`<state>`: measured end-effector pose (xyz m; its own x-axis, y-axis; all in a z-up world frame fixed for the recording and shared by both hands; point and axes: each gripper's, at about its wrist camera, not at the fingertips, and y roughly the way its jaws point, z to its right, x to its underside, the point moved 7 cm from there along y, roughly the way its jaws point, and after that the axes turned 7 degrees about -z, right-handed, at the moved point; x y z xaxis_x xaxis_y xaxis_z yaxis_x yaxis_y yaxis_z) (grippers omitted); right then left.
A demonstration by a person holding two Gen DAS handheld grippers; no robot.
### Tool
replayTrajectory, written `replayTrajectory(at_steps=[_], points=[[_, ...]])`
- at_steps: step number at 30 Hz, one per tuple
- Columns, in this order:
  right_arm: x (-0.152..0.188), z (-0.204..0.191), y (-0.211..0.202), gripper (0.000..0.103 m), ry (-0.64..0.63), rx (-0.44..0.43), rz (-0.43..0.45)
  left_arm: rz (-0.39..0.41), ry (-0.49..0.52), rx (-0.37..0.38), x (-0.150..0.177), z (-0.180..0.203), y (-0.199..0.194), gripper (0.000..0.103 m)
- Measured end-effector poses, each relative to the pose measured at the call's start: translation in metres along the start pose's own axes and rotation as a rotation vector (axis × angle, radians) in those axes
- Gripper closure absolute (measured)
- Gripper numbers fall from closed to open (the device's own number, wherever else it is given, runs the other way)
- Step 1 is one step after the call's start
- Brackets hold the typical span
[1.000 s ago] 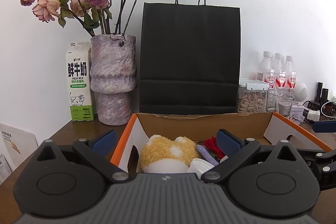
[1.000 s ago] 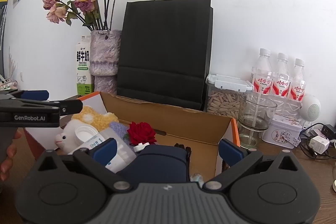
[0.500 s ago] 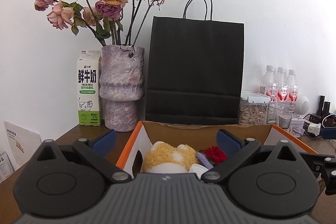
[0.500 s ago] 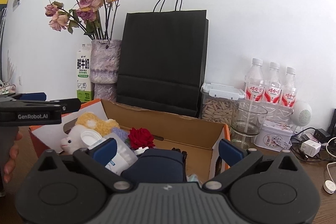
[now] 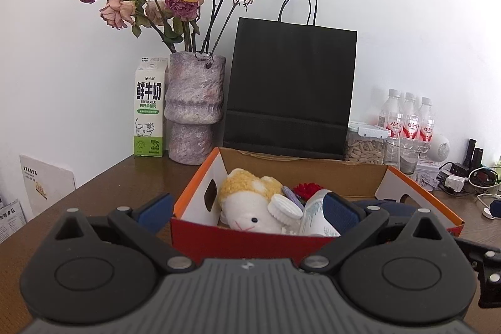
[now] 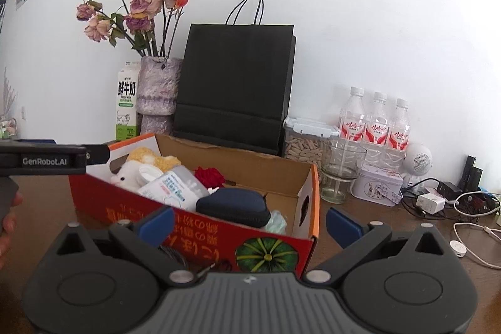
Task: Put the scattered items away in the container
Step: 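Withdraw both grippers from the box back toward the table, then grasp the black-and-white braided cable with pink ties with the left gripper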
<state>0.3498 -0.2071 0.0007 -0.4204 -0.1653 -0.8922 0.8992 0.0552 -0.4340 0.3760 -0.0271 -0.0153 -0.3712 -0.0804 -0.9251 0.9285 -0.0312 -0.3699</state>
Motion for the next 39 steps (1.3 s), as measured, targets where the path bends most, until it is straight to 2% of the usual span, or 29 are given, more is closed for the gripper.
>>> replayTrajectory(at_steps=[6, 12, 22, 26, 30, 36, 39], points=[[0.019, -0.004, -0.021, 0.0, 0.037, -0.016, -0.023, -0.025, -0.004, -0.025, 0.016, -0.004, -0.023, 0.0], [0.045, -0.013, -0.025, 0.0, 0.057, -0.046, -0.106, -0.113, -0.032, -0.033, 0.033, -0.017, -0.032, 0.0], [0.055, -0.045, -0.017, 0.0, 0.009, -0.088, -0.19, -0.234, -0.026, -0.036, 0.056, -0.035, -0.037, 0.0], [0.054, -0.045, -0.014, 0.0, 0.019, -0.061, -0.198, -0.278, -0.025, -0.013, 0.063, -0.036, -0.035, 0.0], [0.056, -0.025, -0.011, 0.0, 0.05, -0.008, -0.21, -0.298, 0.021, 0.051, 0.066, -0.017, -0.033, 0.0], [0.062, 0.021, -0.006, 0.0, 0.126, 0.034, -0.219, -0.368, 0.114, 0.141, 0.076, 0.042, -0.015, 0.0], [0.067, 0.04, -0.004, 0.0, 0.139, 0.036, -0.233, -0.412, 0.155, 0.157, 0.081, 0.07, 0.0, 0.0]])
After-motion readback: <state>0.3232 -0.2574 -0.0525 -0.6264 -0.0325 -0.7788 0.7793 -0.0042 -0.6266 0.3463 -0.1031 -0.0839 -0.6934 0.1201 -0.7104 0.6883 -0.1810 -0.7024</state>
